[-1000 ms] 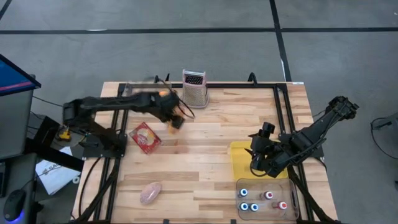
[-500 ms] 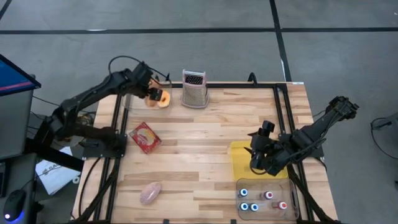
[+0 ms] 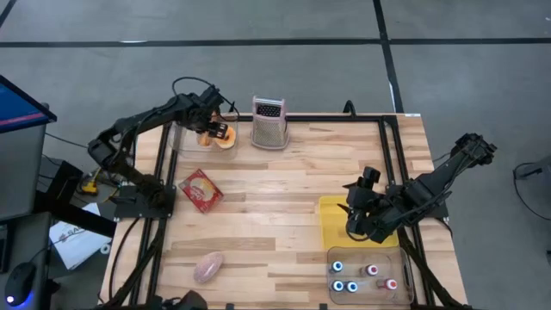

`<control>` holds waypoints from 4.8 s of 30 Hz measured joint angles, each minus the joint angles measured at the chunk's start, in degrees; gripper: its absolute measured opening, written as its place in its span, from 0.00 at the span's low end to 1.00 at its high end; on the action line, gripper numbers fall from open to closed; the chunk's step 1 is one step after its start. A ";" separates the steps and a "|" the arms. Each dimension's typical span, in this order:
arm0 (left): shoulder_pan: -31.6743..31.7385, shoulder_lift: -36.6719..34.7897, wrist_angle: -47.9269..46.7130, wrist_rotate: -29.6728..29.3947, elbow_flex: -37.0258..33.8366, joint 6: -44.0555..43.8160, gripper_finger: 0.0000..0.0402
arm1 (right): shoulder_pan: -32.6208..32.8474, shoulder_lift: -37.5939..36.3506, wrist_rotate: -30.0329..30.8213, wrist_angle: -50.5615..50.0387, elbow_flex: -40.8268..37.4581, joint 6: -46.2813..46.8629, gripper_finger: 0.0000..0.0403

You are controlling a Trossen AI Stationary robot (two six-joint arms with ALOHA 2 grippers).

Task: Pick & Place Food Item
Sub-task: Put the top bear claw into the top transparent bin, then put the bear claw into the top transparent bin

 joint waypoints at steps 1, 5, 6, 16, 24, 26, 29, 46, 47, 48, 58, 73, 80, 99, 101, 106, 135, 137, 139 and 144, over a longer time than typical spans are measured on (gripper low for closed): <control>0.47 0.31 0.24 -0.43 0.00 0.21 0.56 | 0.11 0.00 -0.02 0.00 0.00 0.00 0.62; 2.77 0.75 1.31 1.79 0.00 1.85 0.56 | 0.16 0.00 -0.13 0.00 0.00 0.47 0.62; 3.14 0.75 1.43 2.61 0.00 2.18 0.56 | 0.16 0.00 -0.13 0.00 0.00 0.57 0.62; 4.34 0.75 -0.62 7.47 0.00 5.43 0.65 | 0.20 0.02 -0.13 0.00 0.00 1.07 0.62; 4.34 0.66 1.11 7.47 0.00 6.71 0.75 | 0.20 0.02 -0.15 -0.02 0.00 1.66 0.62; 4.34 0.66 1.43 7.47 0.00 6.77 0.76 | 0.20 0.02 -0.15 -0.02 0.00 1.67 0.62; 4.32 0.66 1.41 7.47 0.00 6.79 0.78 | 0.20 0.02 -0.18 -0.04 0.00 1.66 0.62; 4.23 -5.19 1.49 13.68 0.00 7.68 0.88 | 0.20 0.04 -0.20 -0.46 -0.02 2.03 0.62; 4.11 -6.87 1.16 16.32 0.02 7.56 0.88 | 0.20 0.04 -0.20 -0.46 -0.04 2.09 0.62; 3.81 -8.50 0.40 19.23 0.02 7.45 0.88 | 0.20 0.04 -0.21 -0.47 -0.04 2.10 0.62; -15.86 -21.79 -10.03 37.61 0.02 4.34 0.82 | 0.11 0.04 0.35 -0.20 -0.09 2.10 0.62; -60.38 -22.44 7.99 17.57 -0.01 -25.17 0.81 | 1.38 0.04 1.08 0.10 -0.11 3.63 0.62; -67.65 -13.20 -4.96 25.42 -0.02 -41.32 0.95 | 1.97 0.04 1.35 0.24 -0.13 3.63 0.62; -81.68 0.49 -4.06 27.82 -0.02 -64.11 1.00 | 1.97 0.04 1.18 1.38 -0.17 3.62 0.62; -82.90 1.71 -3.81 26.88 -0.02 -65.86 1.00 | 2.00 0.04 1.18 1.44 -0.17 3.63 0.62; -84.90 5.81 -1.01 27.29 -0.01 -67.65 1.00 | 2.36 0.04 1.18 1.82 -0.17 3.63 0.62; -88.42 12.12 11.29 28.08 -7.13 -70.89 0.98 | 5.43 0.09 0.09 4.98 -0.17 5.99 0.62; -88.42 12.12 11.43 28.11 -7.13 -70.79 0.95 | 5.43 0.09 0.09 4.98 -0.17 6.01 0.62; -88.42 12.12 11.48 28.10 -7.13 -70.68 0.92 | 5.43 0.09 0.09 4.97 -0.17 6.01 0.62; -88.40 12.12 11.69 28.00 -7.13 -70.11 0.81 | 5.40 0.09 0.15 4.96 -0.17 6.01 0.62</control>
